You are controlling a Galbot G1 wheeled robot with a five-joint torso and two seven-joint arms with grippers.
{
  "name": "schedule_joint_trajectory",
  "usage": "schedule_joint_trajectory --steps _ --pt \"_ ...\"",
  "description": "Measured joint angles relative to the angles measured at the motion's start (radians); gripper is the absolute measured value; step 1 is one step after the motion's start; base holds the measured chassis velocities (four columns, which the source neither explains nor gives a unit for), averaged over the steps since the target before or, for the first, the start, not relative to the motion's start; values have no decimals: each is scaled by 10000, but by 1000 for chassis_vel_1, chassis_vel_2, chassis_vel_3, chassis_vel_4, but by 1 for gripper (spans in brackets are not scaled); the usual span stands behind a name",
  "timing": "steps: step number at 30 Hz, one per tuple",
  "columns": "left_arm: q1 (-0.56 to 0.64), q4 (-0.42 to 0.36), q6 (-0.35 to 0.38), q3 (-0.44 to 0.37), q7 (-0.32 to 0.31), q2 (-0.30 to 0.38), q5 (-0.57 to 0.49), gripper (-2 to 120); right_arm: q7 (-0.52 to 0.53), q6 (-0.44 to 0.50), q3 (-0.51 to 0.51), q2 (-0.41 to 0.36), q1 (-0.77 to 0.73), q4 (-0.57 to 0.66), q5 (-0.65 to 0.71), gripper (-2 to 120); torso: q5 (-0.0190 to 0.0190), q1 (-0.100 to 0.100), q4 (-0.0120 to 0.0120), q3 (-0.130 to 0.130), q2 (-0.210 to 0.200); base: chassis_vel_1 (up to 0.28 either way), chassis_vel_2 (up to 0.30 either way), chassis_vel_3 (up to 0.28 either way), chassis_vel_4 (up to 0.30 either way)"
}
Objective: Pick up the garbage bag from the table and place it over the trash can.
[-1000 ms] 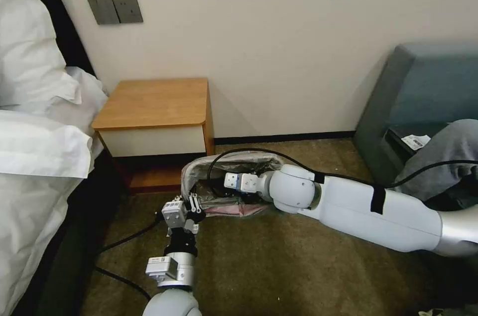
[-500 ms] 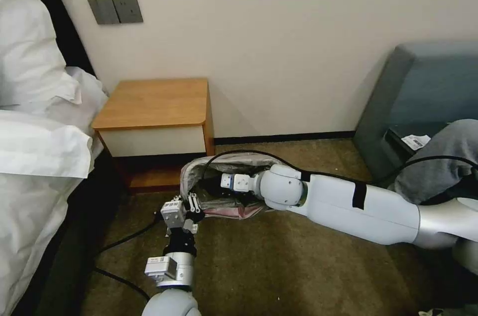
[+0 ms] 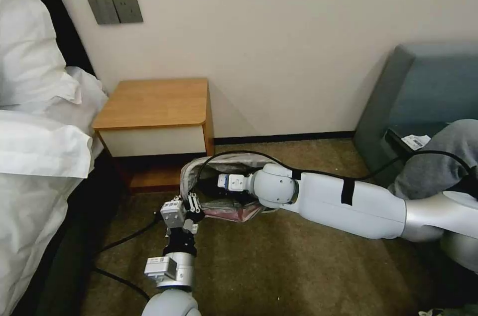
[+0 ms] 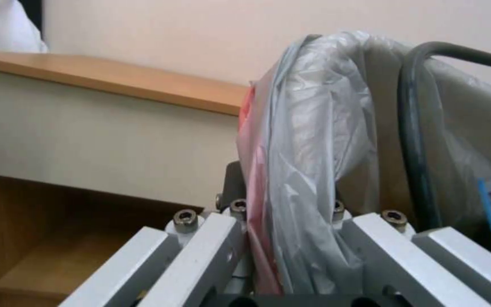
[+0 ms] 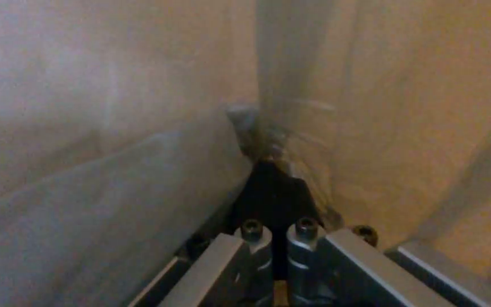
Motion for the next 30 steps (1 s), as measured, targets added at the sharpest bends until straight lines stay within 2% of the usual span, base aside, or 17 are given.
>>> schedule_joint_trajectory --steps 22,28,30 --pt "99 -43 -54 12 3 -13 84 5 35 -1 -189 557 152 -1020 -218 0 0 0 1 0 0 0 0 0 0" --pt "112 -42 -60 -46 -2 -17 94 5 48 -7 -179 392 188 -601 -133 0 0 0 1 0 0 0 0 0 0" --pt "111 -43 -61 -59 -13 -29 96 5 59 -9 -180 114 282 -38 61 0 0 0 1 0 0 0 0 0 0"
